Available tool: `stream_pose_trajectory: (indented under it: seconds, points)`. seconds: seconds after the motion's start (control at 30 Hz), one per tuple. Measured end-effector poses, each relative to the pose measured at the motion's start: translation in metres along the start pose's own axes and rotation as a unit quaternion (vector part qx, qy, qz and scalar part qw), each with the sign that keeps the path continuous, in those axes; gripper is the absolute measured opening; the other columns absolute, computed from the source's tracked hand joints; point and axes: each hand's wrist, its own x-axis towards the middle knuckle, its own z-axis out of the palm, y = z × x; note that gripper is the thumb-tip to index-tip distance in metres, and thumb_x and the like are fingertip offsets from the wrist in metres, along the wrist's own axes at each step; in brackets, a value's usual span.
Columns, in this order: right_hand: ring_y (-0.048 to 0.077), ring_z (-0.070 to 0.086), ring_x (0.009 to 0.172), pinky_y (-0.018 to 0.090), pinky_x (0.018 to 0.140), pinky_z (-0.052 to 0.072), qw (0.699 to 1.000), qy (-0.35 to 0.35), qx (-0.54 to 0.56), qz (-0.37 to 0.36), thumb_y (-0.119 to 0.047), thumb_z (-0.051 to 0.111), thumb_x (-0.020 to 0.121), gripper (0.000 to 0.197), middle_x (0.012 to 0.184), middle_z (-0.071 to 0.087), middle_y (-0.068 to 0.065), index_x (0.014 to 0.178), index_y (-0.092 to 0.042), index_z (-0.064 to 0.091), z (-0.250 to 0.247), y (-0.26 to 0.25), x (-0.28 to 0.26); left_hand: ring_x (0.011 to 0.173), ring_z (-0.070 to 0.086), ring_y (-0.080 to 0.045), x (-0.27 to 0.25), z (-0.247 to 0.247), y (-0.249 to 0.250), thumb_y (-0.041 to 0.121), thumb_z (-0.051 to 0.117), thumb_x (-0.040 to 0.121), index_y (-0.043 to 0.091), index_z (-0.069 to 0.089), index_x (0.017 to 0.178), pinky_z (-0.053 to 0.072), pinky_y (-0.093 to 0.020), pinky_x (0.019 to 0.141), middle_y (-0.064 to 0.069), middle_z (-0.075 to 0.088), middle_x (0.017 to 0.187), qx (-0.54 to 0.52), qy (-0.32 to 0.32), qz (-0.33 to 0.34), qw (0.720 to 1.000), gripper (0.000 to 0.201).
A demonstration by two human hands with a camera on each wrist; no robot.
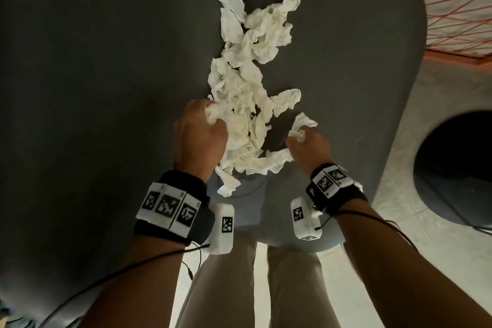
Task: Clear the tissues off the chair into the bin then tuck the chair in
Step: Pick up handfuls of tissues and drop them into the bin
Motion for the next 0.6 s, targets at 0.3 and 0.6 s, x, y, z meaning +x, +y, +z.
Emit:
stream_pose_trajectory:
  seconds: [0.3, 0.6]
  points:
    - [0.038, 0.064, 0.077, 0.043, 0.069, 0.058, 0.979, 0.122, 0.16, 0.014, -0.013, 0.044, 0.08, 0.014, 0.073, 0.062, 0.002, 0.088, -0.018, 0.054, -0.024, 0.021, -0.006, 0.096, 0.057, -0.035, 0.019, 0.057, 0.032, 0.035, 0.052, 0.088, 0.021, 0.046, 0.119, 0.048, -0.041, 0.082, -0.004, 0.053, 0.093, 0.151, -0.146, 0.051, 0.976, 0.035]
    - [0.029, 0.057, 0.109, 0.044, 0.094, 0.048, 0.993, -0.062, -0.065, -0.074, -0.023, 0.057, 0.079, 0.054, 0.127, 0.056, 0.001, 0.126, -0.047, 0.043, 0.002, 0.023, 0.0, 0.105, 0.063, -0.036, 0.054, 0.08, 0.02, 0.013, 0.056, 0.089, 0.018, 0.063, 0.116, 0.053, -0.043, 0.084, -0.012, 0.068, 0.113, 0.267, -0.168, 0.185, 0.931, 0.028]
